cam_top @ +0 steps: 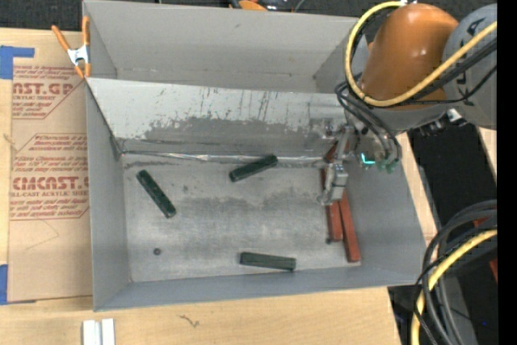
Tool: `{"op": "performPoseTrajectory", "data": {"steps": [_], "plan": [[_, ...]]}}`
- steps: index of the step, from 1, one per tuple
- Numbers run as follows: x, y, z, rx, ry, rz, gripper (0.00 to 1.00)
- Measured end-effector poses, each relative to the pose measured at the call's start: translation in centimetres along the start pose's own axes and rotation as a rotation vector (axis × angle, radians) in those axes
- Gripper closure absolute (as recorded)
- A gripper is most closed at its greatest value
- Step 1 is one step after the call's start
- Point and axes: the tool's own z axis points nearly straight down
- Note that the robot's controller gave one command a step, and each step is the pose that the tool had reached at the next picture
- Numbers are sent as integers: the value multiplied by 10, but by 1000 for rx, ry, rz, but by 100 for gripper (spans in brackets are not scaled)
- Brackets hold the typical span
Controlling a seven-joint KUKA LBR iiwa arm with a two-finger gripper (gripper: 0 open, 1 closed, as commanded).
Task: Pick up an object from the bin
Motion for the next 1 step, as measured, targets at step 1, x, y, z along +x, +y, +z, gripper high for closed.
{"op": "performPoseTrajectory", "data": {"steps": [1], "plan": [[-10,-50,137,0,-1,-559,0]]}}
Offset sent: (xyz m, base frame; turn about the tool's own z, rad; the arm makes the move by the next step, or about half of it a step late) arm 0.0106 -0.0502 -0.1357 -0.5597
